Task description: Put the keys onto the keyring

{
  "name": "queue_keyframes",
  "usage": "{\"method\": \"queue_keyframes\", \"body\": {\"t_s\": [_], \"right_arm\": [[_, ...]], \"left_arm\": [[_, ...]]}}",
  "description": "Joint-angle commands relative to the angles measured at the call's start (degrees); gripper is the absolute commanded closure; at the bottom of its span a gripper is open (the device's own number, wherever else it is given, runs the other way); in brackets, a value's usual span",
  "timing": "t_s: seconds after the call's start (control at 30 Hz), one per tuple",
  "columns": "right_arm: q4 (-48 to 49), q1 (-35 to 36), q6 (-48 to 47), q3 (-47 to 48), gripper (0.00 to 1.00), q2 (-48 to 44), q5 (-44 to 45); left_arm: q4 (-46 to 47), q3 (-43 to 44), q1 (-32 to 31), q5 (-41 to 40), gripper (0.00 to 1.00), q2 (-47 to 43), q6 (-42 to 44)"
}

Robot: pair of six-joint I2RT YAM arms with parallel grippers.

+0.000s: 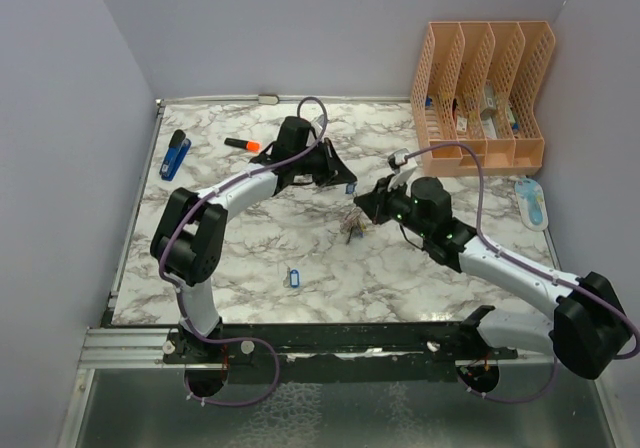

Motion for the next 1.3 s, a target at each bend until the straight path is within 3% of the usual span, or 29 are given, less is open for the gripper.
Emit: {"method": "queue_keyframes", "body": {"t_s": [0.0, 0.53, 1.27], "right_arm": [[8.7, 0.5, 1.2, -1.4, 0.99, -2.1, 8.1], [21.4, 0.7, -2.0, -7.0, 0.99, -1.6, 11.7], [42.3, 2.6, -10.5, -13.4, 0.99, 1.5, 16.4]], "left_arm": [[5.6, -3.4, 0.0, 2.6, 1.00, -1.8, -7.0], [16.7, -4.4, 0.0, 6.6, 1.00, -0.8, -22.8], [26.0, -8.6, -0.1, 6.5, 1.00, -1.7, -34.9]]}}
